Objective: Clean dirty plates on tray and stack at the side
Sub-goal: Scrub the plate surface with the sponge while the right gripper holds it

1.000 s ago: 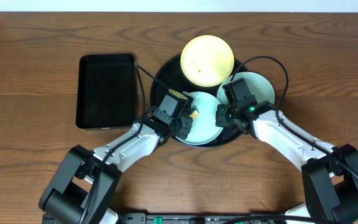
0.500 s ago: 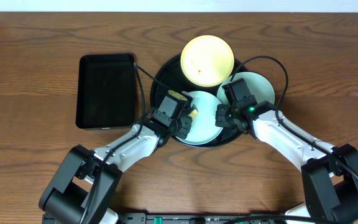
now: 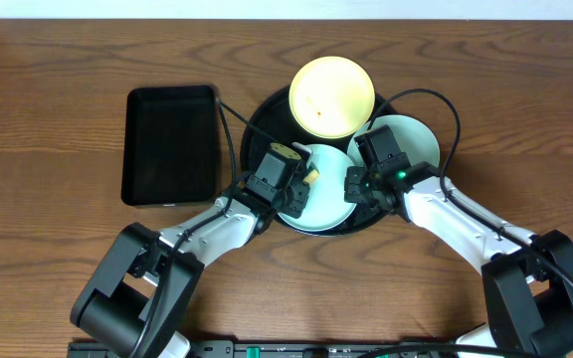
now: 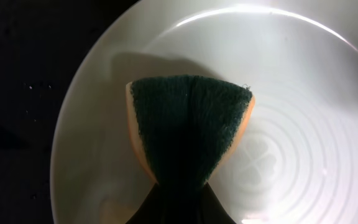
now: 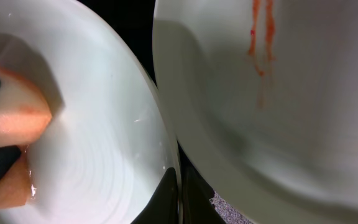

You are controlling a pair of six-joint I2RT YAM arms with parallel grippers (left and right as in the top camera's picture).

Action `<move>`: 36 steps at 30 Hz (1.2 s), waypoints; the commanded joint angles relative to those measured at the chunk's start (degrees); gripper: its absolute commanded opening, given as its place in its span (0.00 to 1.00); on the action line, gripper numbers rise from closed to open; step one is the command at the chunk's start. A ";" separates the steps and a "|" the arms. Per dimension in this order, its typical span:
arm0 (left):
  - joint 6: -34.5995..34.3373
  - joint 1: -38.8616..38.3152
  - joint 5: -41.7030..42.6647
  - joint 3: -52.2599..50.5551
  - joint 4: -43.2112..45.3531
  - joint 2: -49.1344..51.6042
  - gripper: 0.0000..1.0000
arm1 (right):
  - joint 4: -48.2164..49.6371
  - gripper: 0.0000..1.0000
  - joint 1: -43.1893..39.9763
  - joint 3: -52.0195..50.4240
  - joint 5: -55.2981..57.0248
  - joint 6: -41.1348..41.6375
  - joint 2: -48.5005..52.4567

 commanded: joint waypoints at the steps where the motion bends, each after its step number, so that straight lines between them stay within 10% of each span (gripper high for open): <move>1: 1.01 -0.07 -2.08 -0.74 0.44 1.77 0.07 | 0.13 0.01 0.57 0.44 -0.85 -0.42 0.15; 36: 0.98 2.47 -3.89 -0.74 12.44 7.02 0.08 | 0.28 0.01 0.46 0.44 -0.85 -0.85 0.15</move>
